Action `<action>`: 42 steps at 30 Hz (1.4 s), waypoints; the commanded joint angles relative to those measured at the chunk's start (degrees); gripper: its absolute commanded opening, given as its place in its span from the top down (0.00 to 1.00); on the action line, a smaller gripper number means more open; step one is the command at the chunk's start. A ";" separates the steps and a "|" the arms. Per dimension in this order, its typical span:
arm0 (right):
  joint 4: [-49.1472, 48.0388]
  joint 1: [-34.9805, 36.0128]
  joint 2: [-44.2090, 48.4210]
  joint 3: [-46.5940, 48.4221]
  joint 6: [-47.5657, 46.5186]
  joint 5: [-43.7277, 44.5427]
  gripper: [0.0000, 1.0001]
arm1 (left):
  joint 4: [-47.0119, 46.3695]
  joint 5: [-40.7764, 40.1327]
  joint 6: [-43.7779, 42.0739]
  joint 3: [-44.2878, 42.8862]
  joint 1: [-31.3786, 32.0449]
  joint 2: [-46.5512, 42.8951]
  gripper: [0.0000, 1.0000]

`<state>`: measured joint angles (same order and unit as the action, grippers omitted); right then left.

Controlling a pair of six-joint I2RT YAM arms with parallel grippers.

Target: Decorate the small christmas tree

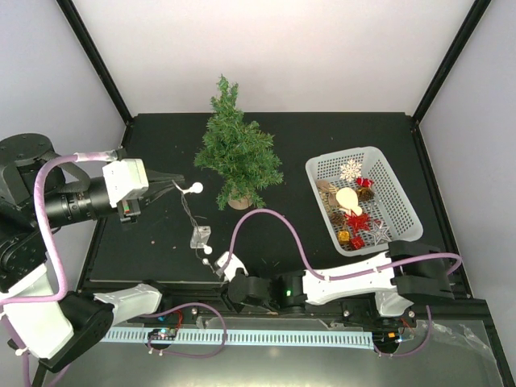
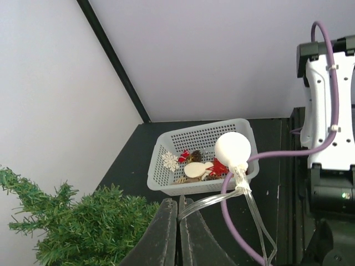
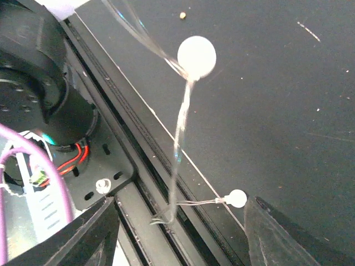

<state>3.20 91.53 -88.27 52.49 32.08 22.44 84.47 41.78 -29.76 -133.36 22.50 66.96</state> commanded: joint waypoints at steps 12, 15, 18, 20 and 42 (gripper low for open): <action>-5.58 -6.49 -3.91 1.48 -2.55 -8.99 0.97 | -1.14 -2.32 0.96 1.44 -0.18 -1.99 0.98; -1.78 -6.39 4.02 -1.39 -1.80 -8.39 0.99 | -1.95 -5.03 0.91 2.04 -0.18 -2.05 0.98; 5.06 -6.30 17.27 -4.73 -0.98 -7.24 0.99 | -3.02 -8.24 1.02 2.10 -0.18 -1.55 0.99; 12.95 -6.34 28.46 -5.01 -1.09 -6.38 0.99 | -3.31 -10.30 0.77 2.05 -0.24 -0.89 0.98; 50.26 -31.39 20.00 60.14 -25.22 6.26 0.99 | -9.90 -12.82 -4.50 11.26 -13.00 10.53 0.98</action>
<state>50.68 67.00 -61.71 101.80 12.71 30.85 78.59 22.22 -33.76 -123.70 14.72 76.27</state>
